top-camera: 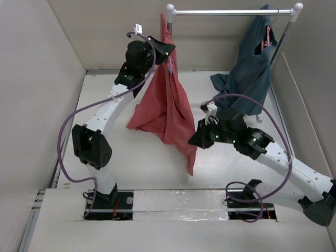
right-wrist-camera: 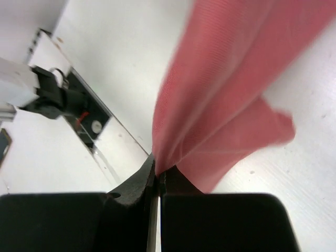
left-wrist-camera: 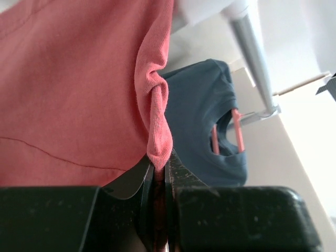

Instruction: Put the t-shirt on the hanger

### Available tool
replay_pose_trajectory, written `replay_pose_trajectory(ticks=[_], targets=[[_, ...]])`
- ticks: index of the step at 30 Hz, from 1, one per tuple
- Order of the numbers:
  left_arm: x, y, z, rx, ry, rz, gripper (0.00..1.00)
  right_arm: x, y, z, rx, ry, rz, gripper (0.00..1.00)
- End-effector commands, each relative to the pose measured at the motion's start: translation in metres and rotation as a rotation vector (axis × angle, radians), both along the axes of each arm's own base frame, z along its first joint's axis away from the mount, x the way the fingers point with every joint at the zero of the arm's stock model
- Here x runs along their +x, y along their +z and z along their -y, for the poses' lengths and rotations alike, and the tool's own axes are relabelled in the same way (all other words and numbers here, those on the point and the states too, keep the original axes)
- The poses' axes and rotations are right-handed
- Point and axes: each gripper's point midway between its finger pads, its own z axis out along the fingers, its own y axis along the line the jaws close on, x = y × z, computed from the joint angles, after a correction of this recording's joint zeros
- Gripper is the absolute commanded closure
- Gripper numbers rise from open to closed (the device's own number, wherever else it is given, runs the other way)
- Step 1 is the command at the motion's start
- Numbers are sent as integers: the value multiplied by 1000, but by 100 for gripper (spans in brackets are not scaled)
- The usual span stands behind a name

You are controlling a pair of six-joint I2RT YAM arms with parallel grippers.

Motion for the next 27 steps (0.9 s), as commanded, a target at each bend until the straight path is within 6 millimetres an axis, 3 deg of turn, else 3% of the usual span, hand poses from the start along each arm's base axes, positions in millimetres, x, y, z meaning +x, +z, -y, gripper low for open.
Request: replay_pose_trajectory(ticks=[1, 3, 4, 6, 7, 8, 10, 14, 15, 18, 19, 21, 22, 23, 25, 26, 27], targets=[[-31, 19, 0, -2, -16, 103, 100, 1, 55, -7, 42, 37, 73, 100], [-47, 6, 3, -42, -69, 70, 100, -1, 61, -16, 54, 84, 53, 100], [-51, -28, 6, -33, -93, 1, 100, 2, 58, -23, 50, 97, 38, 100], [-64, -38, 4, -76, -114, -24, 100, 2, 51, -32, 65, 120, 4, 100], [-69, -62, 3, -74, -121, -71, 100, 1, 45, -35, 63, 117, -27, 100], [-71, -64, 2, -85, -120, -70, 100, 3, 34, -39, 46, 121, -59, 100], [-74, -73, -1, -72, -110, -81, 100, -7, 33, -45, 24, 179, -84, 100], [-62, -100, 3, -26, -99, -126, 100, -21, 82, -61, 51, 244, -14, 100], [-61, -102, 5, -26, -106, -130, 100, -19, 115, -63, 90, 232, 47, 100], [-60, -120, 12, -33, -136, -176, 100, -6, 159, -65, 103, 193, 150, 100], [-60, -126, 14, -38, -143, -191, 100, 2, 192, -69, 137, 189, 225, 100], [-64, -128, 19, -62, -177, -214, 100, 10, 208, -74, 154, 178, 273, 100], [-62, -122, 17, -78, -181, -209, 100, 11, 206, -76, 162, 173, 263, 100], [-66, -120, 21, -89, -213, -214, 100, 11, 179, -81, 128, 187, 215, 100], [-63, -115, 13, -138, -224, -239, 100, 8, 145, -87, 118, 204, 143, 100], [-68, -112, 14, -161, -263, -240, 100, 5, 91, -83, 50, 186, 55, 100], [-72, -110, 15, -192, -280, -261, 100, 7, 71, -81, 27, 166, 39, 100]])
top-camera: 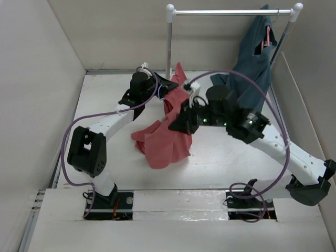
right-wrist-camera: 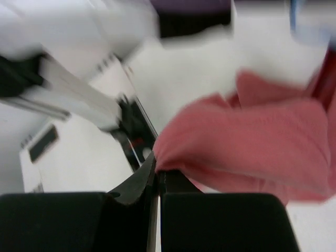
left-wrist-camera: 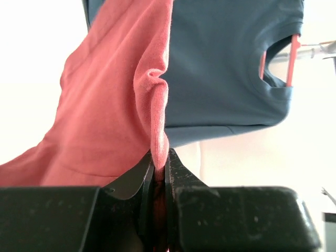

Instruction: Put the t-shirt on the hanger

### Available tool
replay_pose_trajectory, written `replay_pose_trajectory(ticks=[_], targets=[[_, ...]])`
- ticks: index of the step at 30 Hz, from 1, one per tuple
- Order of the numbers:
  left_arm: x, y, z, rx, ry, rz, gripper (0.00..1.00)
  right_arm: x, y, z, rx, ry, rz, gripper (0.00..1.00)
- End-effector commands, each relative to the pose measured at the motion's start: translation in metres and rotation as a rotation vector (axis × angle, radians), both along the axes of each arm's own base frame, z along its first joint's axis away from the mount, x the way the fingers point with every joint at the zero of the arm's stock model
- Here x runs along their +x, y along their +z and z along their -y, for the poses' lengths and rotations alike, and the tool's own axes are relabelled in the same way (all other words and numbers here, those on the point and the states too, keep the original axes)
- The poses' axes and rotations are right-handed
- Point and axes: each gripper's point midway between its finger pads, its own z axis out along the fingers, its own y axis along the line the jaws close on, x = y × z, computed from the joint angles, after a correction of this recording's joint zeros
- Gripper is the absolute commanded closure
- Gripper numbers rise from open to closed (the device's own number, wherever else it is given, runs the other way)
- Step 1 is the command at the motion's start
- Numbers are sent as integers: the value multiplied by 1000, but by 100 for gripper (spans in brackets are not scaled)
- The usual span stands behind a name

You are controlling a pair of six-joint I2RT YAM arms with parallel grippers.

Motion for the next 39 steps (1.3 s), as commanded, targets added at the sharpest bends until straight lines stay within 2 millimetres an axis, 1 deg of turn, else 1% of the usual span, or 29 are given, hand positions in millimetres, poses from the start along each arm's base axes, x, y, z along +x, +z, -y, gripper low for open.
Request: replay_pose_trajectory(ticks=[1, 2, 3, 4, 6, 8, 9, 11, 12, 14, 15, 17, 18, 19, 20, 21, 22, 23, 24, 25, 26, 27, 28, 29, 30, 33, 34, 36, 39], targets=[[-7, 40, -3, -133, -64, 41, 100, 2, -112, 1, -186, -43, -178, 100], [-12, 34, -2, -118, -86, 9, 100, 0, -148, 9, -252, -66, -222, 100], [-15, 34, -1, -111, -94, 3, 100, 2, -163, 15, -291, -102, -235, 100], [-18, 27, -1, -100, -104, -18, 100, 0, -172, 20, -322, -108, -253, 100], [-27, 26, -2, -107, -125, -31, 100, -4, -181, 27, -368, -115, -279, 100], [-31, 18, -2, -96, -132, -51, 100, -7, -177, 29, -350, -117, -282, 96], [-32, 15, -3, -89, -132, -60, 100, -7, -173, 28, -330, -115, -276, 88], [-37, 7, -3, -82, -144, -77, 100, -9, -167, 28, -298, -118, -275, 77], [-38, 4, -3, -80, -143, -84, 100, -10, -165, 27, -286, -111, -275, 67], [-39, -5, -5, -69, -137, -101, 100, -10, -162, 28, -289, -111, -273, 57], [-42, -6, -2, -70, -140, -99, 100, -10, -162, 32, -308, -121, -272, 49], [-42, -10, -3, -74, -135, -106, 100, -3, -143, 31, -286, -140, -234, 43], [-42, -11, -3, -75, -134, -111, 100, 0, -138, 33, -288, -156, -220, 37], [-41, -9, -2, -76, -135, -106, 100, 4, -131, 34, -282, -162, -200, 35], [-40, -9, -2, -77, -135, -105, 100, 8, -117, 31, -257, -162, -179, 34], [-41, -7, 3, -78, -144, -101, 100, 14, -110, 29, -236, -173, -163, 36], [-39, -3, 3, -83, -145, -92, 100, 17, -106, 25, -218, -174, -152, 43], [-38, 0, 4, -86, -145, -88, 100, 20, -105, 21, -199, -173, -145, 58], [-37, 3, 4, -90, -145, -80, 100, 23, -121, 18, -213, -178, -160, 92], [-36, 5, 5, -93, -146, -77, 100, 32, -121, 10, -173, -203, -148, 100], [-35, 9, 6, -96, -152, -68, 100, 36, -131, 8, -178, -219, -151, 100], [-37, 12, 6, -99, -158, -65, 100, 45, -152, 9, -210, -250, -170, 100], [-37, 14, 7, -100, -161, -62, 100, 61, -155, 12, -197, -315, -154, 100], [-38, 15, 7, -102, -164, -60, 100, 68, -162, 13, -202, -345, -158, 98], [-40, 16, 7, -102, -170, -61, 100, 82, -171, 17, -209, -389, -154, 74], [-47, 24, 9, -112, -183, -48, 100, 95, -180, 13, -191, -395, -154, 40], [-48, 25, 8, -114, -183, -48, 100, 99, -186, 8, -189, -392, -154, 36], [-50, 30, 8, -119, -186, -39, 100, 108, -193, 9, -195, -404, -159, 33], [-53, 33, 7, -124, -190, -30, 100, 112, -209, 2, -210, -377, -184, 33]])
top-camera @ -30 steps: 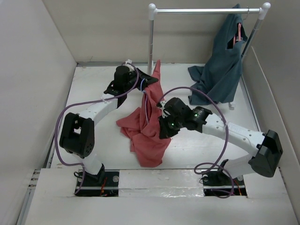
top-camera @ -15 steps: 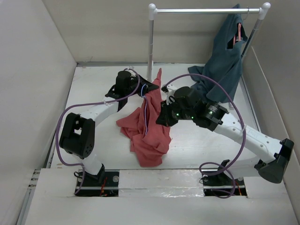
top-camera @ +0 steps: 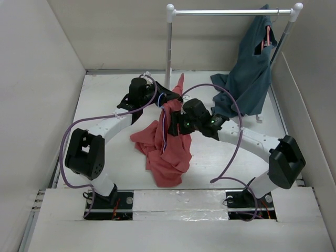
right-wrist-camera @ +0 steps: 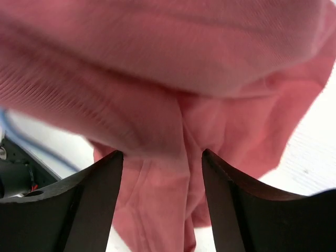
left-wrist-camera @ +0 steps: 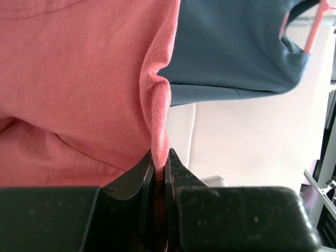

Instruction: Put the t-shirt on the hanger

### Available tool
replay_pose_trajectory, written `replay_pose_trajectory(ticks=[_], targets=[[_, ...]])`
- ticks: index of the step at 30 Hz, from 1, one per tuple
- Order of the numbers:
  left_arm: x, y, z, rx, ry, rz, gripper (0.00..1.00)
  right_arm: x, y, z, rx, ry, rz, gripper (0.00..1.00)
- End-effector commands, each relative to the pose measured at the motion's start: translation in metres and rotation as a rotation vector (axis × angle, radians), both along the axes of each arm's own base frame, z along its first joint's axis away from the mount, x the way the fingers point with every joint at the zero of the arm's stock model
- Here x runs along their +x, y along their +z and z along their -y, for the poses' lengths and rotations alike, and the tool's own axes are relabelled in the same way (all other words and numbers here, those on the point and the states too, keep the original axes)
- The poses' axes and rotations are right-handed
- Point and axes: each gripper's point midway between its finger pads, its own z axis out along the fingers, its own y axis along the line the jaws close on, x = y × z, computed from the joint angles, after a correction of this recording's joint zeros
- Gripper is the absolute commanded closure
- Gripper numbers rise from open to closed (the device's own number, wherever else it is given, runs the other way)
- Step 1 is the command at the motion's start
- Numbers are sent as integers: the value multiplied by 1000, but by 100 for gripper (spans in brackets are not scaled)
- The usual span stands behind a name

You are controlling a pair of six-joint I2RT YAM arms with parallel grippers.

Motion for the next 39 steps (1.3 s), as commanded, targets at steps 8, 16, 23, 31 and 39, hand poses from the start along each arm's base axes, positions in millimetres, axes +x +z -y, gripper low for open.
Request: replay_pose_trajectory(ticks=[8, 16, 23, 31, 39], targets=[[-11, 68, -3, -91, -15, 159, 100, 4, 26, -30, 158, 87, 10, 98], [28, 93, -3, -118, 84, 293, 100, -71, 103, -12, 234, 300, -27, 100], [44, 66, 12, -70, 127, 262, 100, -51, 165, -15, 346, 324, 38, 100], [26, 72, 11, -75, 52, 227, 100, -19, 118, -21, 296, 299, -15, 100], [-11, 36, 23, -117, -90, 64, 100, 3, 108, -9, 254, 179, 26, 100]])
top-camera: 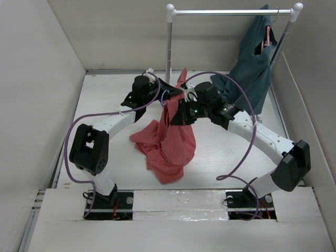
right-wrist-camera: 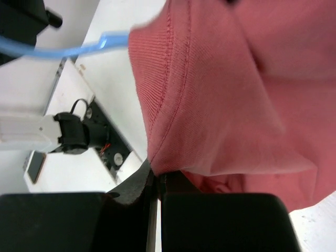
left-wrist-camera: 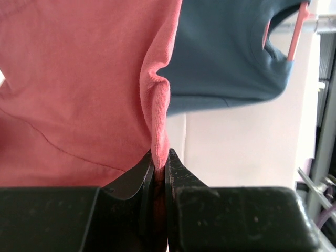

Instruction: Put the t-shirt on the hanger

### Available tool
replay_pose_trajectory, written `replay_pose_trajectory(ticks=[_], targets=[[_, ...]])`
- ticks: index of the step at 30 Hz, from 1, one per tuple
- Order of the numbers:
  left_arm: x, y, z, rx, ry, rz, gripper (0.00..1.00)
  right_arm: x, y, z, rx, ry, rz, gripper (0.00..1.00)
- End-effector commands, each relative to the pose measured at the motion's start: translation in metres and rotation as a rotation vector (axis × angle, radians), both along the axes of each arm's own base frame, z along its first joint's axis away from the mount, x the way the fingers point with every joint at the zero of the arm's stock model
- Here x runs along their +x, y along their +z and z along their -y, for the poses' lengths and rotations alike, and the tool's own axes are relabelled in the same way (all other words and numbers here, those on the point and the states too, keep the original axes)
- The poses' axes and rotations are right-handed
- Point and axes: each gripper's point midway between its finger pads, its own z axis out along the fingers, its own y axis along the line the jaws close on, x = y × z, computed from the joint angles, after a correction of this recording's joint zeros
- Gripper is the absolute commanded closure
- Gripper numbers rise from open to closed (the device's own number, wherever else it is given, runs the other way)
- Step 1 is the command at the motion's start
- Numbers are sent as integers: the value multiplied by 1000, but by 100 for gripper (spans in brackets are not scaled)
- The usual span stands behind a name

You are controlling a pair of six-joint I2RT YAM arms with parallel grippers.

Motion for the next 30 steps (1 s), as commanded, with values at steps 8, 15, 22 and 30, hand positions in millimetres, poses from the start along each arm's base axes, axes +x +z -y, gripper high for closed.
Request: replay_pose_trajectory(ticks=[8, 15, 22, 30], targets=[[-51, 35, 17, -199, -155, -30, 100, 37, 20, -9, 50, -154, 108, 100], [-67, 31, 10, -200, -156, -75, 100, 50, 7, -3, 34, -245, 110, 97], [-75, 23, 7, -217, -160, -119, 100, 47, -17, 7, 30, -331, 75, 80], [-76, 16, 9, -273, -171, -179, 100, 32, -5, 13, 41, -299, 63, 36]])
